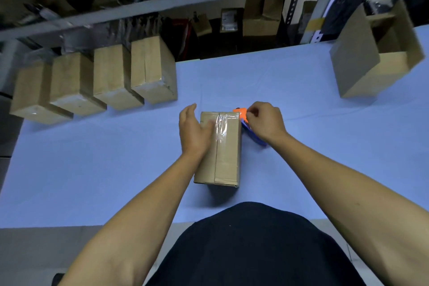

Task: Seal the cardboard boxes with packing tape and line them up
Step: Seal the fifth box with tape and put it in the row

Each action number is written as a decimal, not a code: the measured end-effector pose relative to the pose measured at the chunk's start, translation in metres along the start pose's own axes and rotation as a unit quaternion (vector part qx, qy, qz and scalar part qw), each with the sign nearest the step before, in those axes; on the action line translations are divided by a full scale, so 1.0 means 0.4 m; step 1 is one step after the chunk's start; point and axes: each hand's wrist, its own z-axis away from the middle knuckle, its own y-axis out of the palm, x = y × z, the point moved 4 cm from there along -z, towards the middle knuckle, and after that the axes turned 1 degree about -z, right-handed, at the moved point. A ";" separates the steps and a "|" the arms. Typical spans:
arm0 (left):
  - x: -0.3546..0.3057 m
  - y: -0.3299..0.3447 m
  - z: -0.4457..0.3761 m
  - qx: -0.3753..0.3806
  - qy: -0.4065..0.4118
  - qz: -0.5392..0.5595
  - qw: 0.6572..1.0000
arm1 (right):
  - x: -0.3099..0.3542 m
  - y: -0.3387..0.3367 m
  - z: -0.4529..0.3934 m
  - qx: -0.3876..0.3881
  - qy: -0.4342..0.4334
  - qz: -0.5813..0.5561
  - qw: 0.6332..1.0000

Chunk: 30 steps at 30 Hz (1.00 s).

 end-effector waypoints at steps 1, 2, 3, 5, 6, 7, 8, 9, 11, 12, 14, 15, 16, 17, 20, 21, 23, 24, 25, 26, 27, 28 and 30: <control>0.014 0.002 -0.003 -0.001 -0.051 0.028 0.998 | 0.010 0.008 0.011 0.004 0.007 -0.023 1.000; 0.023 0.006 -0.002 -0.001 -0.086 0.055 0.995 | 0.019 0.020 0.021 0.009 0.011 -0.049 0.999; 0.027 0.009 0.000 -0.004 -0.106 0.075 0.992 | 0.027 0.031 0.031 0.011 0.015 -0.080 0.997; 0.026 0.007 0.003 -0.015 -0.116 0.100 0.988 | 0.041 0.043 0.044 -0.002 0.018 -0.124 0.992; 0.025 0.002 0.004 -0.019 -0.115 0.114 0.987 | 0.047 0.044 0.048 -0.012 0.016 -0.127 0.992; 0.020 -0.005 0.003 -0.024 -0.111 0.125 0.986 | 0.053 0.042 0.049 -0.022 0.012 -0.124 0.992; 0.012 -0.016 0.000 -0.033 -0.103 0.136 0.985 | 0.059 0.038 0.049 -0.031 0.008 -0.121 0.992; 0.001 -0.030 -0.006 -0.046 -0.091 0.144 0.984 | 0.069 0.032 0.049 -0.039 0.003 -0.122 0.992; -0.032 -0.066 -0.022 -0.081 -0.059 0.166 0.981 | 0.099 0.016 0.046 -0.067 -0.008 -0.150 0.986; -0.052 -0.087 -0.031 -0.098 -0.042 0.179 0.978 | 0.119 0.009 0.042 -0.080 -0.016 -0.184 0.980; -0.088 -0.123 -0.050 -0.123 -0.009 0.207 0.971 | 0.159 0.000 0.030 -0.098 -0.033 -0.261 0.960; -0.100 -0.137 -0.059 -0.129 0.007 0.221 0.967 | 0.175 -0.005 0.024 -0.104 -0.037 -0.294 0.950; -0.106 -0.147 -0.064 -0.134 0.019 0.234 0.963 | 0.187 -0.009 0.018 -0.110 -0.038 -0.319 0.941; -0.105 -0.154 -0.066 -0.139 0.026 0.244 0.959 | 0.194 -0.012 0.014 -0.117 -0.038 -0.333 0.935; -0.062 -0.149 -0.044 -0.160 0.010 0.243 0.957 | 0.191 0.003 0.022 -0.133 -0.040 -0.307 0.942; -0.039 -0.140 -0.030 -0.163 -0.002 0.242 0.956 | 0.184 0.017 0.033 -0.130 -0.039 -0.292 0.947; 0.003 -0.121 -0.004 -0.166 -0.016 0.248 0.954 | 0.167 0.045 0.056 -0.128 -0.029 -0.274 0.953; 0.018 -0.114 0.005 -0.168 -0.019 0.249 0.954 | 0.161 0.054 0.065 -0.131 -0.025 -0.267 0.954; 0.028 -0.110 0.012 -0.172 -0.021 0.246 0.954 | 0.158 0.059 0.070 -0.133 -0.025 -0.255 0.957; 0.034 -0.108 0.016 -0.177 -0.024 0.238 0.955 | 0.160 0.061 0.072 -0.136 -0.030 -0.239 0.961; 0.039 -0.108 0.019 -0.183 -0.028 0.228 0.956 | 0.163 0.061 0.073 -0.138 -0.037 -0.221 0.965; 0.041 -0.106 0.021 -0.187 -0.033 0.221 0.957 | 0.166 0.062 0.073 -0.141 -0.044 -0.207 0.967; 0.041 -0.102 0.023 -0.185 -0.037 0.214 0.958 | 0.169 0.062 0.072 -0.149 -0.053 -0.194 0.968</control>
